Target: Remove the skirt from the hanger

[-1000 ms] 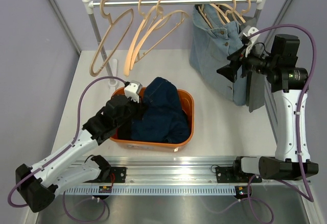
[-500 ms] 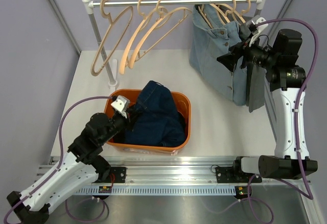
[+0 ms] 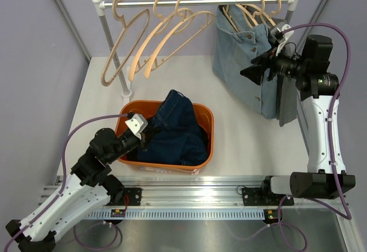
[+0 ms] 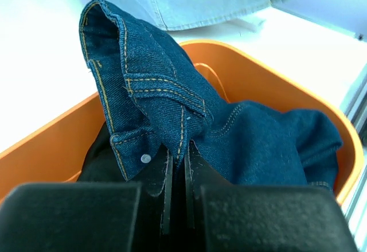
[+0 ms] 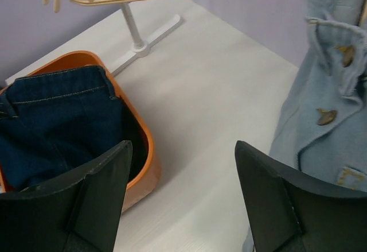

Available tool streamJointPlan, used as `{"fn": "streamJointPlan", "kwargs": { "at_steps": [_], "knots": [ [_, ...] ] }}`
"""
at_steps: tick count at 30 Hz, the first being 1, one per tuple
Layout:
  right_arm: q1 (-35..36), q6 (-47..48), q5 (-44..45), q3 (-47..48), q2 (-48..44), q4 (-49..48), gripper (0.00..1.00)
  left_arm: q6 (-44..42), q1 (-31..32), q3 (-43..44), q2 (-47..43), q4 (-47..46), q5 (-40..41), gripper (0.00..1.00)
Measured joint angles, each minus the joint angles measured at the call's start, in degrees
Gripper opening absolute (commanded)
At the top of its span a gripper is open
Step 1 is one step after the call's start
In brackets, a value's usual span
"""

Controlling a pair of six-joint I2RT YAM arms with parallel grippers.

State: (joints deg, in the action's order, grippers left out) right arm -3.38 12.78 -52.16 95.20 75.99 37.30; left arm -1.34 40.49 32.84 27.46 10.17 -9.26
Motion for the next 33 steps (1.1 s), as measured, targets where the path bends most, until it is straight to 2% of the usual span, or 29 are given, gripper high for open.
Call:
{"fn": "streamJointPlan", "kwargs": {
  "at_steps": [5,12,18,23,25,26,27,28,29,30,31,33],
  "knots": [
    [1.84,5.57,-5.29,-0.02,2.16,6.84,0.77,-5.38,0.0,3.06,-0.39,7.74,-3.98,0.0],
    [10.71,10.14,-5.73,-3.56,4.42,12.46,0.77,-15.02,0.0,8.74,4.66,18.99,-8.02,0.0],
    [13.46,10.54,-5.33,-3.28,6.8,12.76,0.77,-22.8,0.0,12.83,19.45,22.64,-11.21,0.0],
    [12.66,10.88,-4.5,3.93,8.46,15.1,0.8,-24.74,-0.02,16.74,35.34,23.02,-11.85,0.02],
    [11.02,10.86,-4.74,9.03,8.52,16.13,0.8,-24.52,-0.11,17.55,39.36,22.6,-11.37,0.41],
    [9.88,10.51,-4.76,12.22,8.68,16.65,0.8,-23.85,-0.13,17.7,40.63,22.16,-10.8,0.55],
    [8.68,10.01,-4.57,15.45,8.79,16.72,0.8,-23.43,-0.22,17.7,40.85,21.66,-10.1,0.75],
    [7.87,9.44,-4.02,18.03,8.87,16.59,0.81,-22.75,-0.26,17.7,40.59,21.07,-9.27,0.82],
    [6.86,7.72,-2.21,22.25,8.9,16.04,0.81,-21.86,-0.35,17.7,40.02,20.61,-8.55,0.95],
    [6.29,7.26,-1.77,23.15,8.83,15.78,0.8,-20.92,-0.46,17.7,39.12,20.09,-7.93,0.95],
    [5.97,5.57,0.57,25.79,8.85,15.54,0.8,-19.71,-0.5,17.66,37.66,19.39,-7.1,0.99],
    [5.97,2.56,3.96,29.0,9.2,14.34,0.78,-18.01,-0.5,17.64,33.94,17.97,-6.14,0.99]
  ]
}}
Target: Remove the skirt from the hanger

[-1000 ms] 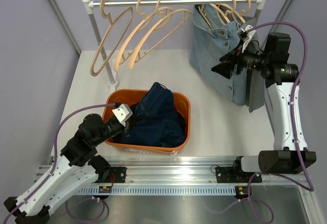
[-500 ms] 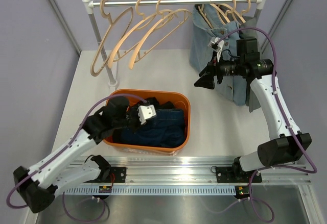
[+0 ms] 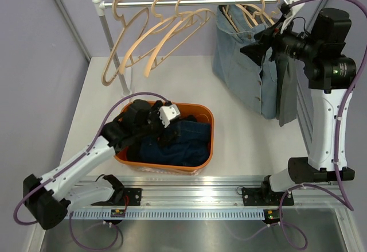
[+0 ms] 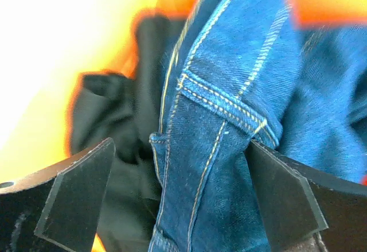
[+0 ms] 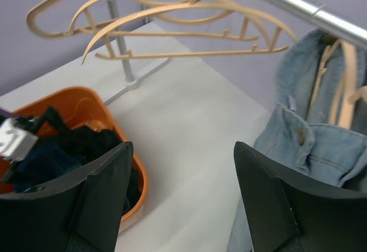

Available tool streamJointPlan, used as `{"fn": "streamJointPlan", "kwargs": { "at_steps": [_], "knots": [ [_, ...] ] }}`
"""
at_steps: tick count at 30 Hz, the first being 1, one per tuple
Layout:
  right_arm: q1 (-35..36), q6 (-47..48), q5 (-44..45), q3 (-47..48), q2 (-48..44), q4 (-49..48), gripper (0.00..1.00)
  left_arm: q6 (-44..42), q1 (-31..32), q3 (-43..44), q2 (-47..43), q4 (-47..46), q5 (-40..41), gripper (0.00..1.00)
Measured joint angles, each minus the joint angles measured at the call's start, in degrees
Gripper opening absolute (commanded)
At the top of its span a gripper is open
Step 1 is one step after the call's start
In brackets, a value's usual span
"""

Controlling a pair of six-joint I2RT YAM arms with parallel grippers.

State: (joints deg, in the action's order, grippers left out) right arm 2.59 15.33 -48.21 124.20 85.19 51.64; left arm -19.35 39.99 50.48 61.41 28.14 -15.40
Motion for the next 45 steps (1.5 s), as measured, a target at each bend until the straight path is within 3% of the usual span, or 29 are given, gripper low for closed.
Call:
{"fn": "streamJointPlan", "kwargs": {
  "at_steps": [6,12,22,35,45],
  "knots": [
    [0.02,-9.2,14.71,5.92,3.61,-4.31,0.74,6.6,0.0,0.98,-10.05,-5.6,2.62,0.99],
    [0.0,-12.63,24.72,7.52,9.31,-6.8,0.73,13.92,0.0,4.26,-12.31,-8.83,5.9,0.99],
    [0.0,-12.13,29.42,7.56,16.28,-7.41,0.71,23.5,0.0,2.64,-14.16,-14.01,6.93,0.99],
    [0.02,-10.19,30.75,7.91,21.03,-10.54,0.68,26.34,0.0,1.11,-15.17,-16.26,6.93,0.99],
    [0.02,-7.63,29.35,6.34,21.59,-13.99,0.52,26.51,0.0,1.11,-14.36,-17.05,6.86,0.99]
  ]
}}
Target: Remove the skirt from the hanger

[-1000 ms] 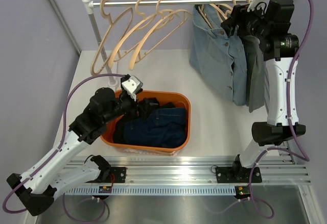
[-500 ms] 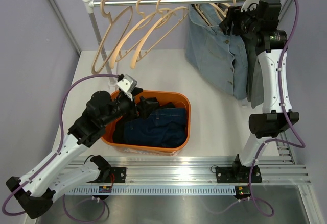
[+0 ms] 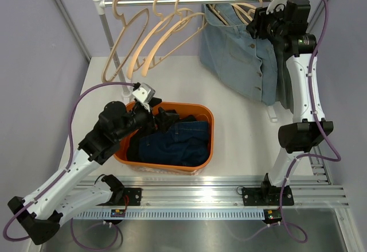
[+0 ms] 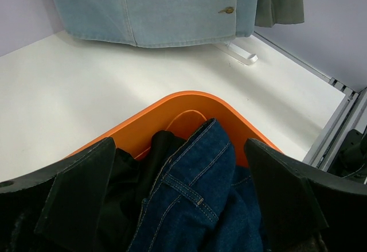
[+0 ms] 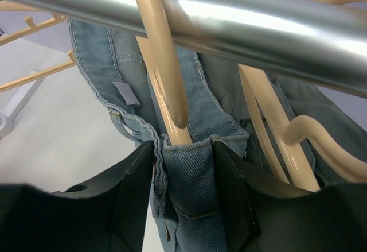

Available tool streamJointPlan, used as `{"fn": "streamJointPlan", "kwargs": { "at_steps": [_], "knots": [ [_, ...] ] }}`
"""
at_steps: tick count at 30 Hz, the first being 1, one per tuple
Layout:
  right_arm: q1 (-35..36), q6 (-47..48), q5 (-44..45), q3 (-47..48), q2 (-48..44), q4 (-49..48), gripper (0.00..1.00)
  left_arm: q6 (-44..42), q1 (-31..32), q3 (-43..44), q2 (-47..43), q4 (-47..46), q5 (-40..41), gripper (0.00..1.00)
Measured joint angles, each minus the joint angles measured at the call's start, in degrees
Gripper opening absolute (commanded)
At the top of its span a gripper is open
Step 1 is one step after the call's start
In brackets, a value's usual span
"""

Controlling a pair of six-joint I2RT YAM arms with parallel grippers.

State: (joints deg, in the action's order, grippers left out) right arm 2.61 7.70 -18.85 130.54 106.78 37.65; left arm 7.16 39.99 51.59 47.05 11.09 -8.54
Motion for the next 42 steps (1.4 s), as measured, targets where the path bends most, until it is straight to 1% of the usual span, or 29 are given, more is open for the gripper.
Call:
{"fn": "streamJointPlan", "kwargs": {
  "at_steps": [4,6,7,12,14,16,18,23,27,30,31,34,35,37,38,40,42],
  "knots": [
    [0.0,0.48,-2.14,-1.44,0.0,-1.73,0.5,0.0,0.0,0.0,0.59,-0.35,-0.04,0.99],
    [0.0,0.55,-3.21,-1.64,0.0,-1.88,0.52,0.0,0.0,0.0,0.7,-0.42,-0.2,0.99],
    [0.0,0.55,-3.67,-1.7,0.0,-1.9,0.59,0.0,0.0,0.0,0.7,-0.44,-0.24,0.99],
    [0.0,1.62,-6.93,-2.95,-0.28,-2.56,0.74,0.04,0.0,0.0,0.68,-0.48,-0.24,0.99],
    [0.0,3.76,-8.96,-4.09,-0.87,-2.91,0.85,0.13,0.0,0.0,0.68,-0.5,-0.24,0.99],
    [0.0,6.25,-10.71,-6.38,-2.19,-3.61,0.87,0.26,0.0,0.0,0.68,-0.5,-0.24,0.99],
    [0.02,8.22,-11.3,-8.26,-3.32,-4.09,0.87,0.31,0.0,0.0,0.68,-0.5,-0.24,0.99],
    [0.0,11.1,-11.39,-8.81,-3.76,-4.0,0.85,0.35,0.0,0.0,0.68,-0.52,-0.24,0.99],
    [0.0,11.89,-11.45,-8.81,-3.74,-3.98,0.79,0.42,0.0,0.0,0.68,-0.52,-0.28,0.99],
    [0.0,12.15,-11.96,-8.81,-3.61,-3.96,0.7,0.44,0.0,0.0,0.68,-0.52,-0.31,0.99],
    [0.0,12.22,-12.17,-8.79,-3.52,-3.93,0.64,0.46,0.0,0.0,0.68,-0.52,-0.31,0.99],
    [-0.02,12.44,-12.35,-8.72,-3.17,-3.93,0.52,0.5,0.0,0.0,0.63,-0.52,-0.31,0.99],
    [-0.02,12.5,-12.37,-8.7,-3.06,-3.93,0.44,0.55,0.0,0.0,0.61,-0.52,-0.31,0.99],
    [-0.07,12.41,-12.5,-8.68,-2.86,-3.87,0.38,0.72,0.0,0.0,0.5,-0.55,-0.33,0.99],
    [-0.13,12.26,-12.66,-8.68,-2.78,-3.76,0.3,0.81,0.0,0.0,0.42,-0.55,-0.33,0.99],
    [-0.33,11.91,-12.94,-8.68,-2.78,-3.54,0.25,0.9,0.0,0.0,0.22,-0.63,-0.35,0.99],
    [-0.63,11.67,-13.6,-8.68,-2.78,-3.5,0.16,0.94,0.0,0.0,0.17,-0.96,-0.42,0.99]
  ]
}}
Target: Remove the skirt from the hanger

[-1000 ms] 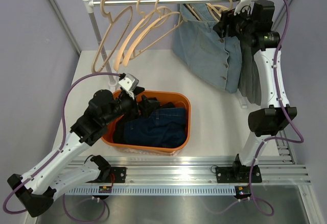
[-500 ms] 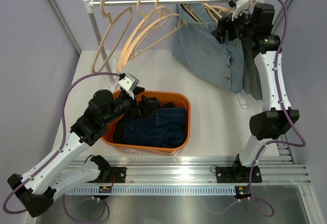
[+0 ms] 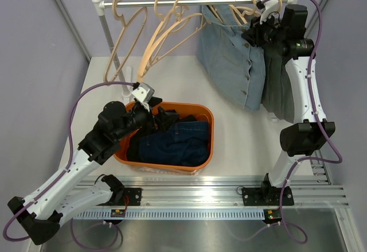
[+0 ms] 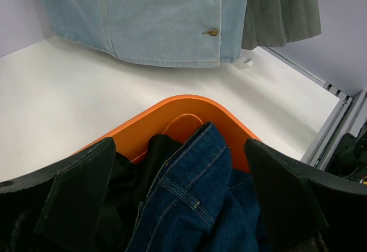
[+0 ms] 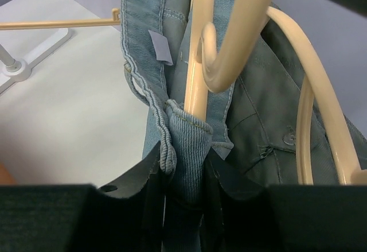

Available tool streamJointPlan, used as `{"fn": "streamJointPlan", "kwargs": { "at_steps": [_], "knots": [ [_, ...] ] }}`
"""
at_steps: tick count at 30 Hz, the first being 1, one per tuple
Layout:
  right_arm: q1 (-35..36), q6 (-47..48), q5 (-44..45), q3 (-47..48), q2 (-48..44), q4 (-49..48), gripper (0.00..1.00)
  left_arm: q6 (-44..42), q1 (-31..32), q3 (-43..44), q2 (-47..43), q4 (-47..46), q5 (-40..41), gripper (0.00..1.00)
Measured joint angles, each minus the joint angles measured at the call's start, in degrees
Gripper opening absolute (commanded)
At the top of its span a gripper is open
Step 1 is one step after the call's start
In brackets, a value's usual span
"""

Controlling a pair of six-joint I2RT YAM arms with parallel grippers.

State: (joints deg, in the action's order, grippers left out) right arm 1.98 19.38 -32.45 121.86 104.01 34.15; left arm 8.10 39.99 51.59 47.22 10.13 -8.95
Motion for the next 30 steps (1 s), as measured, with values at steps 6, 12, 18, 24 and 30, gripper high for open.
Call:
{"fn": "streamJointPlan", "kwargs": {
  "at_steps": [6,12,18,24,30],
  "knots": [
    [-1.16,-0.79,-2.36,0.0,0.0,0.0,0.0,0.39,0.0,0.0,0.0,-0.68,-0.33,0.99],
    [-3.56,-5.03,-5.46,0.04,-0.2,-0.22,0.0,0.59,0.0,0.02,0.02,-0.83,-1.03,0.99],
    [-5.97,-9.9,-6.69,0.66,-0.7,-0.52,0.0,0.87,0.0,0.04,0.02,-1.29,-1.57,0.99],
    [-6.43,-12.28,-7.3,0.7,-2.49,-0.55,0.0,1.05,0.0,0.2,0.15,-2.45,-2.05,0.99],
    [-6.56,-13.4,-8.39,0.7,-5.01,-1.68,0.0,1.46,0.0,0.81,0.55,-3.43,-2.75,0.99]
  ]
}}
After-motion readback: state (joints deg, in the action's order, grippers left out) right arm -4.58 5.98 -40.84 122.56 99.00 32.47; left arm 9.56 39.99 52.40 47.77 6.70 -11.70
